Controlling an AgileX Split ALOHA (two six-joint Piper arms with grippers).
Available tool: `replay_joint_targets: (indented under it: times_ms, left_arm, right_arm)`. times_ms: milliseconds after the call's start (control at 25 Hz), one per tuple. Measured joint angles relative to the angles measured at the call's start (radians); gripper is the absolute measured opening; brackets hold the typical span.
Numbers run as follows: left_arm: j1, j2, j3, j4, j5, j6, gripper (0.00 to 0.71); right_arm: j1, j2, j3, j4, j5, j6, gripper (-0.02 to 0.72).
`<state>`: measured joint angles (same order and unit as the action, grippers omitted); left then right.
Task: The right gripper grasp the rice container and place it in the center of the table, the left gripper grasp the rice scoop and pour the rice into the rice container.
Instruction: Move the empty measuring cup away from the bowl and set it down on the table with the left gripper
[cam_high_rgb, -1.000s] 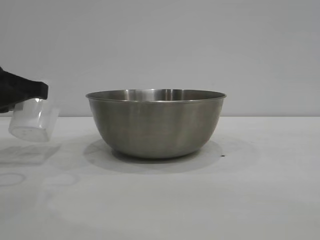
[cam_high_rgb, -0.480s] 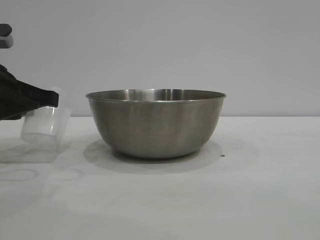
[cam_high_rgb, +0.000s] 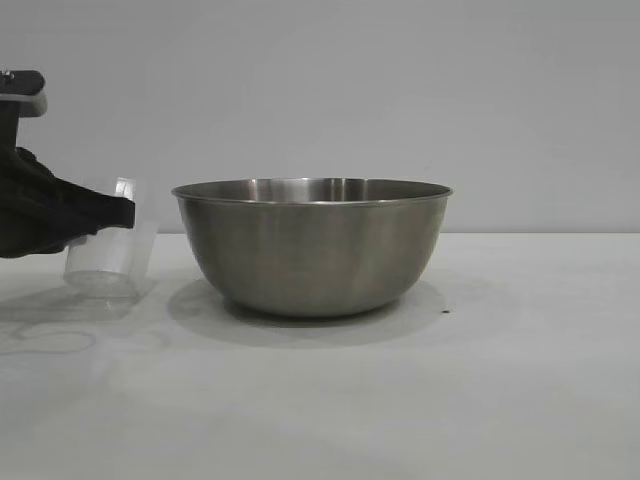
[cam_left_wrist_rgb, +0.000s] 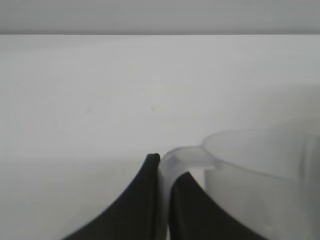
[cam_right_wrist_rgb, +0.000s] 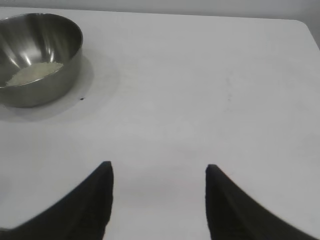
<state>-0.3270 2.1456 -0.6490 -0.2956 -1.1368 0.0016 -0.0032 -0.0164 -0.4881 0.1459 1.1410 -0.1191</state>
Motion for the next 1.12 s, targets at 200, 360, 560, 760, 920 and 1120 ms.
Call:
replay_joint_targets:
  times_ms: [200,360,560,760,920,1120]
  left_arm:
    - [0.002,0.002,0.0,0.015,0.0,-0.002,0.0]
    - [0.002,0.004,0.0,0.021,0.0,-0.004,0.0]
    - [0.002,0.004,0.0,0.021,0.0,-0.006,0.0]
    - [0.002,0.004,0.0,0.02,0.0,-0.006,0.0]
    - [0.002,0.004,0.022,0.018,0.0,-0.02,0.0]
    - [0.002,0.004,0.038,0.018,0.0,-0.026,0.048]
  right_arm:
    - [0.0,0.0,0.0,0.0,0.0,0.0,0.358]
    - [0.0,0.0,0.0,0.0,0.0,0.0,0.358]
    - [0.0,0.0,0.0,0.0,0.0,0.0,0.358]
    - [0.0,0.0,0.0,0.0,0.0,0.0,0.358]
    - [0.0,0.0,0.0,0.0,0.0,0.0,0.358]
    - [0.0,0.0,0.0,0.0,0.0,0.0,0.358]
